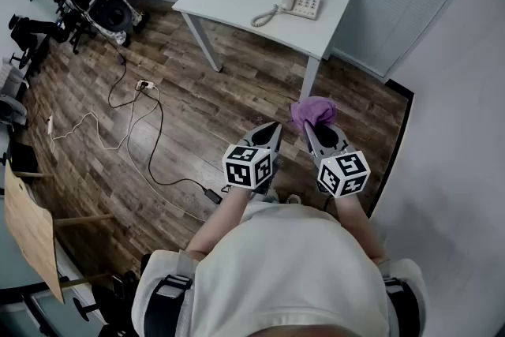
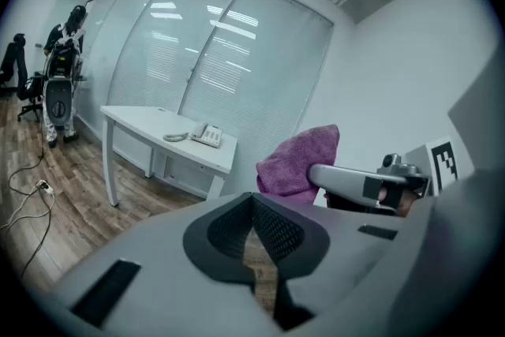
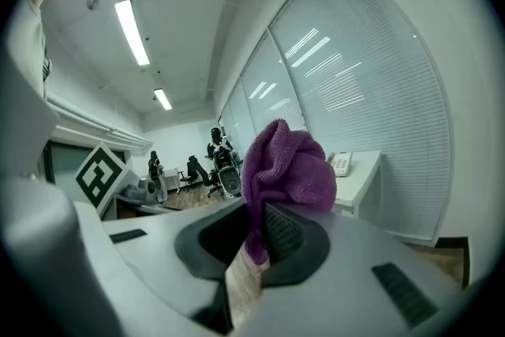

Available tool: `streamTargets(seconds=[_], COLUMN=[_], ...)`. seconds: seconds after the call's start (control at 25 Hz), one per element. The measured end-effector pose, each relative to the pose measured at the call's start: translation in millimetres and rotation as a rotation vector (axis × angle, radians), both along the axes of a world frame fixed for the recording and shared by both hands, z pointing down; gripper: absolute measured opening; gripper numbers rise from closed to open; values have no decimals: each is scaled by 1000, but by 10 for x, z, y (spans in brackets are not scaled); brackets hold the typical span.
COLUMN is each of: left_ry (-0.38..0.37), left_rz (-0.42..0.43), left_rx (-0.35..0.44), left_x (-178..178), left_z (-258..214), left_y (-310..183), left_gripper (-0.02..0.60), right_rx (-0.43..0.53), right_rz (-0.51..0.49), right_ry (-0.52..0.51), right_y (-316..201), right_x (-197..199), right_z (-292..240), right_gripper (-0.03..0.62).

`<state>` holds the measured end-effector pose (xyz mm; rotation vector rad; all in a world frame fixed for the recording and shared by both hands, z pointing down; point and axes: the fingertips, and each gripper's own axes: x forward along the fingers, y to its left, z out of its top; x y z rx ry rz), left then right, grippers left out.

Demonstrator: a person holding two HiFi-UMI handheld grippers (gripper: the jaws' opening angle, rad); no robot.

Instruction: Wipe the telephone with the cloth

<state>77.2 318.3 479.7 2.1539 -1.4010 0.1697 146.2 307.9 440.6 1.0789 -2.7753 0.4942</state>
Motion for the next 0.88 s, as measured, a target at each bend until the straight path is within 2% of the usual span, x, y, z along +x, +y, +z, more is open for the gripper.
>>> streamTargets(seconds=[0.2,0.48,0.72,0.88], left_ry=[8,20,17,26], left_rz=[-26,-47,-75,-89], left_rx=[29,39,46,33], left_x=[-18,186,291,354], left_z=[-134,-127,-141,-89], left_y=[139,250,309,340], left_gripper=[21,21,21,21], right_rx=[38,52,30,25], right_rz=[-45,-59,-70,-86], right_ry=[26,31,-31,-27], right_y=[222,329,415,450], right_x=[-82,131,334,441], right_z=[-108,-116,-144,-75], right_gripper=[46,46,46,46])
